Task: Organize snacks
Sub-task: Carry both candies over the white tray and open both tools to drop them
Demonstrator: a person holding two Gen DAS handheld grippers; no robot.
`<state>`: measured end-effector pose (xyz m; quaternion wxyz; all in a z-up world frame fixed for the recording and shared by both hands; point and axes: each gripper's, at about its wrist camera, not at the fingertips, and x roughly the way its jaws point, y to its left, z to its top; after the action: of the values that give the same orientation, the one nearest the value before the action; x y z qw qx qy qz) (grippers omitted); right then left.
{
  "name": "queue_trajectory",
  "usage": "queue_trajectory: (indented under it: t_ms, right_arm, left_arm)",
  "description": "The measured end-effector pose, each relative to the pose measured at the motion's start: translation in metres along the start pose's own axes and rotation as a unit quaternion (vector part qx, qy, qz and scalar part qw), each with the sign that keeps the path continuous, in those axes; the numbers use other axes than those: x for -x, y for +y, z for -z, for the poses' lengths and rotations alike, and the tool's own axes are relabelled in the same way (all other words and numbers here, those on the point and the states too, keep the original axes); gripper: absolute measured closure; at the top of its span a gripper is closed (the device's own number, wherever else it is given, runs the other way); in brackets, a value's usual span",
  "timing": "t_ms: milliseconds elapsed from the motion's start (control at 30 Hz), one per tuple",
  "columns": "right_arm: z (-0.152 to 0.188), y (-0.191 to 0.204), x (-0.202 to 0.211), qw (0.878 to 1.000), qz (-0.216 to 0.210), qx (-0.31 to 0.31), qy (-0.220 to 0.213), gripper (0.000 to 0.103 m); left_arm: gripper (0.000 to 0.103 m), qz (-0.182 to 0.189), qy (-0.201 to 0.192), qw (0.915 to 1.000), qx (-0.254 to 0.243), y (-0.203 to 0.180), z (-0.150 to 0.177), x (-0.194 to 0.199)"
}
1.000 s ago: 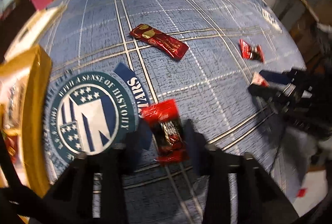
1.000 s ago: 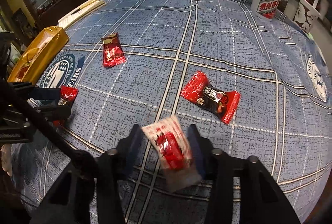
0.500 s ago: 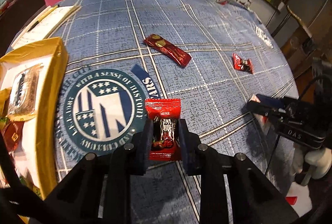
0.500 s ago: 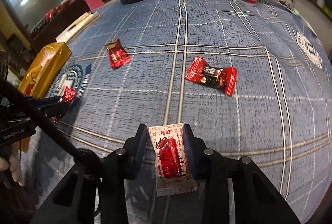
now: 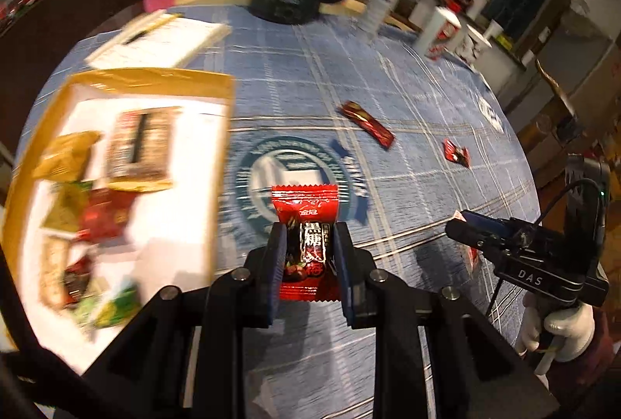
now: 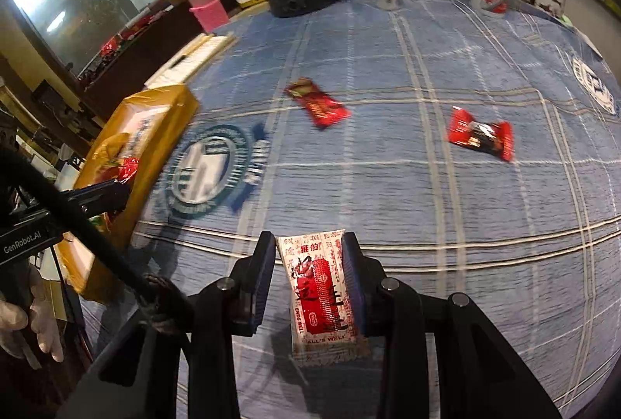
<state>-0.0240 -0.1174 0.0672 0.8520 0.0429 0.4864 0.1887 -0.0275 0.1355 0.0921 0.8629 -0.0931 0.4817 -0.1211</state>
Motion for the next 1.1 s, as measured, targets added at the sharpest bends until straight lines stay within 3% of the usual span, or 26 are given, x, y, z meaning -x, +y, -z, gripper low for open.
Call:
queue_trajectory:
  t_ms: [333,667,833,1100]
  right_arm:
    - [-0.022,0.104,-0.002,0.998,-0.031,0.053,-0.019,0.069]
    - [-0.021,0.208,-0.042,0.994,-0.061,0.09,0.009,0.069]
    - [-0.021,0.236,-0.07,0.994,-0.05,0.091,0.029,0.068]
    - [-0.025,0.249,-0.107,0.995,-0.016,0.075,0.057,0.068]
  left_arm:
    - [0.077,-0.043,-0.022,0.9974,0.052,0.094,0.018,0.056]
    - [0.077,-0.056,0.0,0.9961,0.068,0.156,0.033,0.06]
    - [0.077,-0.059,0.019,0.9967,0.053,0.165,0.037,0.048]
    - [0.077,-0.073,0.037,0.9958,0.042,0.179,0.035,0.037]
